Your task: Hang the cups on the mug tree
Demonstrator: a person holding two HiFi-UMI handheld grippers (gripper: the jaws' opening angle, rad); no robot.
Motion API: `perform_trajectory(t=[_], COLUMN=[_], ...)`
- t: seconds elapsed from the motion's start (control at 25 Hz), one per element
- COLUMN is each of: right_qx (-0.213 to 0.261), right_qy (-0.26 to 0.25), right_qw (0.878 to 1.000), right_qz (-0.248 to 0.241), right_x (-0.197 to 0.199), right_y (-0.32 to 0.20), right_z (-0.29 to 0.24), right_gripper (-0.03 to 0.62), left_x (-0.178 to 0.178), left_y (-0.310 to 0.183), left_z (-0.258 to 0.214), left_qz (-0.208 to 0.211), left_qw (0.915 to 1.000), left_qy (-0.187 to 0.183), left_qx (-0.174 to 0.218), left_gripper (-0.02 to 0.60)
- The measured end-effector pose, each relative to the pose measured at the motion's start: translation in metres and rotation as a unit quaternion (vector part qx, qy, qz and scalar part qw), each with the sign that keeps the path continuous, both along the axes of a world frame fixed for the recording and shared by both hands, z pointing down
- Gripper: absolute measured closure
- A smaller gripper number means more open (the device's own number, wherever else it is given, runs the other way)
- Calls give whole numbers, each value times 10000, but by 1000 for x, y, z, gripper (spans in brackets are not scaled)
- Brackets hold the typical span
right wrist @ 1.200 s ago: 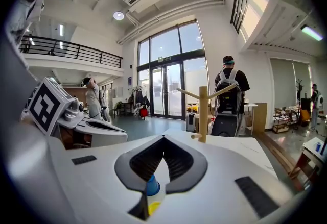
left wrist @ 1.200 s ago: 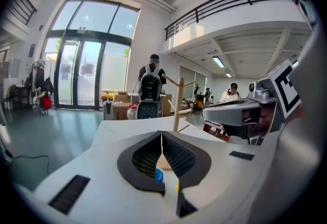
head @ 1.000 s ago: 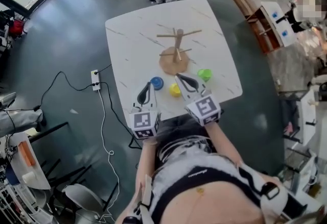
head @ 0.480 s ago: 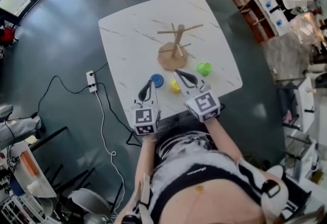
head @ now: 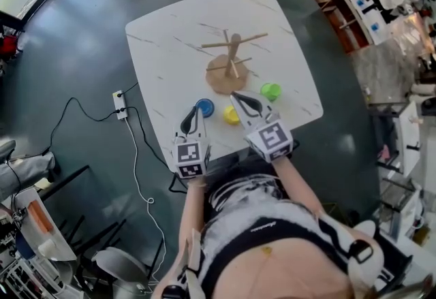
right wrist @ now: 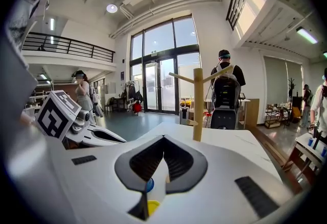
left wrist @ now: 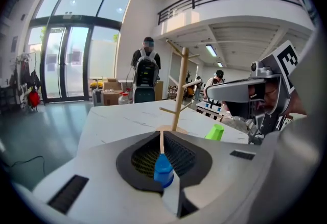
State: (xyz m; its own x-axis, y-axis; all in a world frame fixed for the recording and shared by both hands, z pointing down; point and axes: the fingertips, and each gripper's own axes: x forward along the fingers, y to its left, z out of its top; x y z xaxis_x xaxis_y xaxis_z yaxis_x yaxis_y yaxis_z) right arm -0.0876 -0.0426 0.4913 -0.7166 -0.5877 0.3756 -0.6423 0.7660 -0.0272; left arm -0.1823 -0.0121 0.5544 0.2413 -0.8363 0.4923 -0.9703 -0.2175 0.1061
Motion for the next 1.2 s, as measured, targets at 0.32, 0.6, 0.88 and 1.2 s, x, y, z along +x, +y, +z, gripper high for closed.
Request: perform_trajectory(t=[0.32,0.6,0.88,1.2], right_qx=[-151,-214,-211,-279], right_qy=[29,75,176,251], right_qw=[9999,9997,9996,9993], right_qz=[-41,-50,-74,37], right_x=[8,10,8,17], right_y=[-3,-6,-5,-7], right_z=[9,16,19,26], right_gripper=[590,589,589,589], left_x=[5,11,17,20], left_y=[1,1,-1,-7], left_z=[18,42,69,95], left_qz=[38,252,574,745], left_qw=[9993,9966,9898,9843], left_qy=[-127,-279,-560,-784], left_qx=[-337,-728,-1174,-1398], left_gripper=[537,436,359,325])
